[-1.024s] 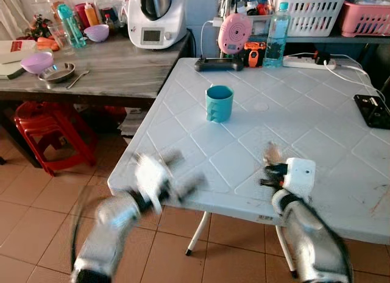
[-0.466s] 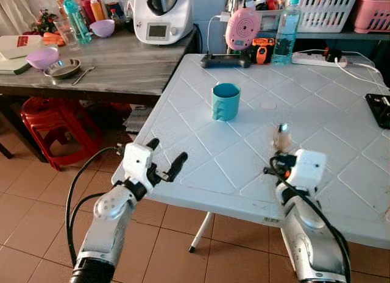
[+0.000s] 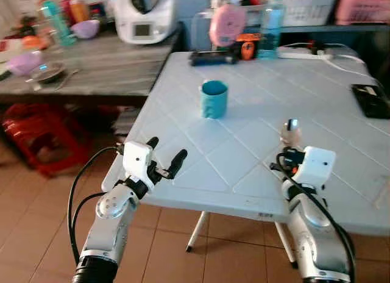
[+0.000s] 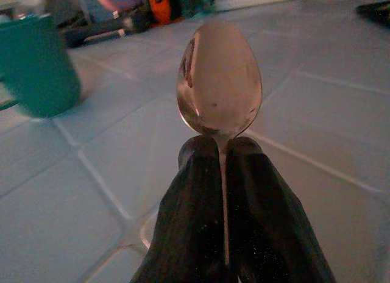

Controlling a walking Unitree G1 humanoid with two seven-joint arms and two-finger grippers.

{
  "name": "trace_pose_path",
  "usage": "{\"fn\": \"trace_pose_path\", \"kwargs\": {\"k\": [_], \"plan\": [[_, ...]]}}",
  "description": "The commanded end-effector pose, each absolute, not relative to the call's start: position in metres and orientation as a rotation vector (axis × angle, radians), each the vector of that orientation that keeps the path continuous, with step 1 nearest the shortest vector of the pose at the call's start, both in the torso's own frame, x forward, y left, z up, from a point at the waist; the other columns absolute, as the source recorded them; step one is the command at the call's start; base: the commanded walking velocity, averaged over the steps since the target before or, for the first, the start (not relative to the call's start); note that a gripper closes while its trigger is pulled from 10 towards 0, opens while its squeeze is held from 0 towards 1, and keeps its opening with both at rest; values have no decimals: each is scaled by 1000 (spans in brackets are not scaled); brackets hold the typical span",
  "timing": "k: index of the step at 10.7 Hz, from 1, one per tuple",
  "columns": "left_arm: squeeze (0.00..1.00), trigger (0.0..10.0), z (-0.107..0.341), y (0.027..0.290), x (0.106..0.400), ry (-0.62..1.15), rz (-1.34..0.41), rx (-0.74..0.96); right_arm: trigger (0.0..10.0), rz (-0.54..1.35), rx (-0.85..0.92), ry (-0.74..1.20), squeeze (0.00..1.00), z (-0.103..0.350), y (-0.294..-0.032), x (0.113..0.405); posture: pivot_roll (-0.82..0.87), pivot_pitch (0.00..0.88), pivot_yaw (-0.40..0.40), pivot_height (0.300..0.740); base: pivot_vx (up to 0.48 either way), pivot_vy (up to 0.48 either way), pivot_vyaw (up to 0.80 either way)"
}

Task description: Setting the table

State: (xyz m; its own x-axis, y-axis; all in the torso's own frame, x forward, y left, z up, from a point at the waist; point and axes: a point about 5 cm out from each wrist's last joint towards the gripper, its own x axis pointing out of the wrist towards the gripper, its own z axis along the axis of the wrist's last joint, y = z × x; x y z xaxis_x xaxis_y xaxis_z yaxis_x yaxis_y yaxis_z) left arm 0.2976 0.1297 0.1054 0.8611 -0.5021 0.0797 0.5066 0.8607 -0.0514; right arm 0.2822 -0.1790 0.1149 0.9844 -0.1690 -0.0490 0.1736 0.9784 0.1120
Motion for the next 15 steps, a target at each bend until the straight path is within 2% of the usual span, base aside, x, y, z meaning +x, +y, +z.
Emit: {"fn": "trace_pose_path", "kwargs": {"k": [1, 15], "plan": [[0, 10000, 105, 136, 299, -51, -515, -63, 10000, -156, 128, 15, 0, 119, -173, 283, 39, 18, 102, 740, 0, 341, -488], [0, 10000, 104, 133, 305, -62, -449, -79, 10000, -138, 94, -43, 0, 128, -178, 284, 26, 8, 93, 740, 0, 374, 0]]}}
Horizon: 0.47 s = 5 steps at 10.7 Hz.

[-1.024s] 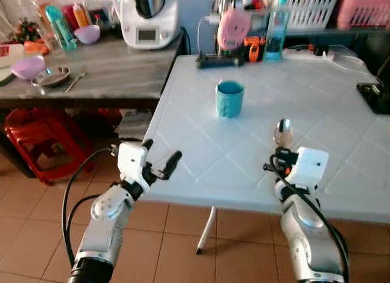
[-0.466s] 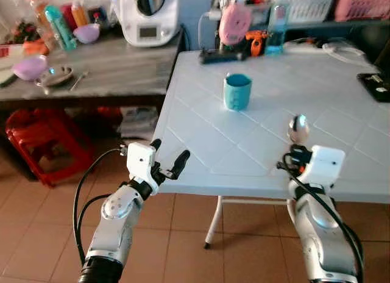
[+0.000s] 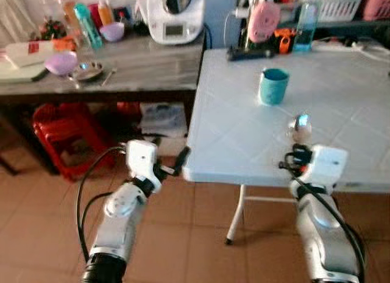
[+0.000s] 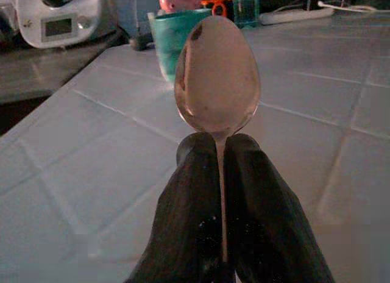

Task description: Setting the table

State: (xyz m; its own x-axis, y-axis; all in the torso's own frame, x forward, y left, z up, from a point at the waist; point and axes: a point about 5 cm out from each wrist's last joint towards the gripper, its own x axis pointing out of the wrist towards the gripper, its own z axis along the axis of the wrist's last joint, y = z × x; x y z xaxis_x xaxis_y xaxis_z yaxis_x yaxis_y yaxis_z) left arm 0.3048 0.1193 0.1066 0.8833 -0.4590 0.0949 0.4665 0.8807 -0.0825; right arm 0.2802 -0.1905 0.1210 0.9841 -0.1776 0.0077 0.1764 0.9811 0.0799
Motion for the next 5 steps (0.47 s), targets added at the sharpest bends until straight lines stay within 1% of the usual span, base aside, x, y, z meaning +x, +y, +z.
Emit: {"fn": "trace_pose_path", "kwargs": {"k": [1, 5], "plan": [[0, 10000, 104, 132, 305, -60, -451, -79, 10000, -139, 93, -44, 0, 128, -178, 284, 25, 6, 94, 740, 0, 382, 0], [0, 10000, 102, 132, 304, -58, -454, -76, 10000, -146, 94, -48, 0, 128, -179, 286, 27, 0, 93, 740, 0, 388, 0]]}}
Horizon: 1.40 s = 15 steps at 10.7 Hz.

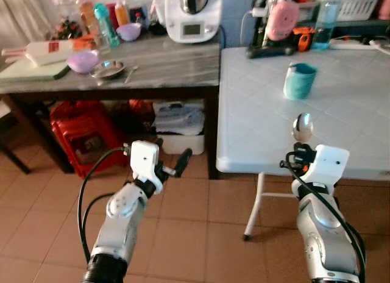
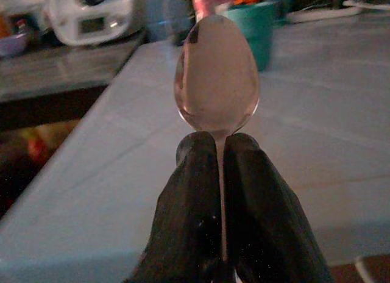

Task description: Setting the table

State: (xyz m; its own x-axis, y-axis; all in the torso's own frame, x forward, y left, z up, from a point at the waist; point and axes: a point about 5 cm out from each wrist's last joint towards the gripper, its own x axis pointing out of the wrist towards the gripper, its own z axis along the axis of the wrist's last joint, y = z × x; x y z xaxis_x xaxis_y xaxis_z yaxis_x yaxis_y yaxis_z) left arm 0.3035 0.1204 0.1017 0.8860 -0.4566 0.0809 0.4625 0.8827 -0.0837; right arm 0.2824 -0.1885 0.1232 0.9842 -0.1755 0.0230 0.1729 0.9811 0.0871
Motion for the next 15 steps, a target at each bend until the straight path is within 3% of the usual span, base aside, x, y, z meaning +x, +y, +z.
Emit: {"fn": "trace_pose_path", "kwargs": {"k": [1, 6, 11, 15], "plan": [[0, 10000, 101, 133, 304, -55, -453, -75, 10000, -145, 94, -49, 0, 128, -178, 286, 29, 0, 92, 740, 0, 390, 0], [0, 10000, 101, 132, 304, -65, -428, -70, 10000, -144, 96, -58, 0, 128, -179, 287, 32, 0, 86, 740, 0, 392, 0], [0, 10000, 96, 170, 300, -84, -193, 51, 10000, -157, 50, -62, 0, 122, -189, 271, 31, 0, 84, 740, 0, 395, 0], [0, 10000, 91, 157, 289, -89, -257, 26, 10000, -151, 53, -66, 0, 122, -186, 270, 35, 1, 86, 740, 0, 164, 0]]}}
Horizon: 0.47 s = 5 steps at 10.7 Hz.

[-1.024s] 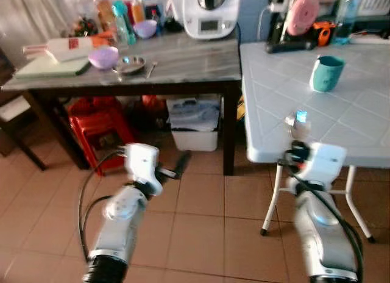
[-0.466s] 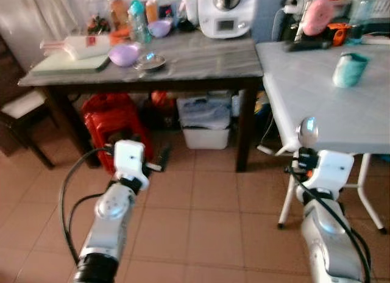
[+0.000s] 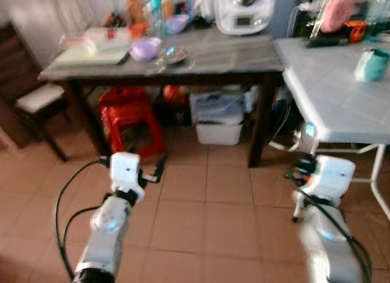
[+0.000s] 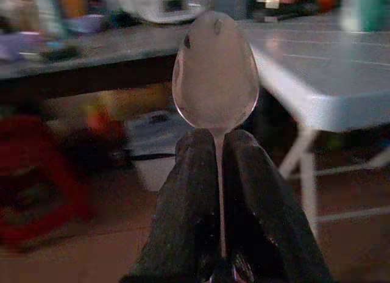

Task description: Setting the table

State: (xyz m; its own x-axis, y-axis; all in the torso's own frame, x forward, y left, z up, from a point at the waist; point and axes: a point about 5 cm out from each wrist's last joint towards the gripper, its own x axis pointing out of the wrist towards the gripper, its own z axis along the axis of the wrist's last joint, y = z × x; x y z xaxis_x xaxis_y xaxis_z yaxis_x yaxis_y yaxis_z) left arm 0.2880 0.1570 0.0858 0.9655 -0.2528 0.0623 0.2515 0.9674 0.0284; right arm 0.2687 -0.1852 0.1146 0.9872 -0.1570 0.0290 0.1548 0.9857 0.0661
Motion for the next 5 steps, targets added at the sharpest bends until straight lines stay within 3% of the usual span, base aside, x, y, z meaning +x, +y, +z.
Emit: {"fn": "trace_pose_path", "kwargs": {"k": [1, 5], "plan": [[0, 10000, 93, 154, 290, -92, -269, -5, 10000, -145, 56, -72, 0, 123, -185, 270, 34, 0, 86, 740, 0, 0, 0], [0, 10000, 94, 154, 290, -88, -280, -31, 10000, -143, 57, -73, 0, 123, -184, 270, 34, 0, 88, 740, 291, 0, 0]]}}
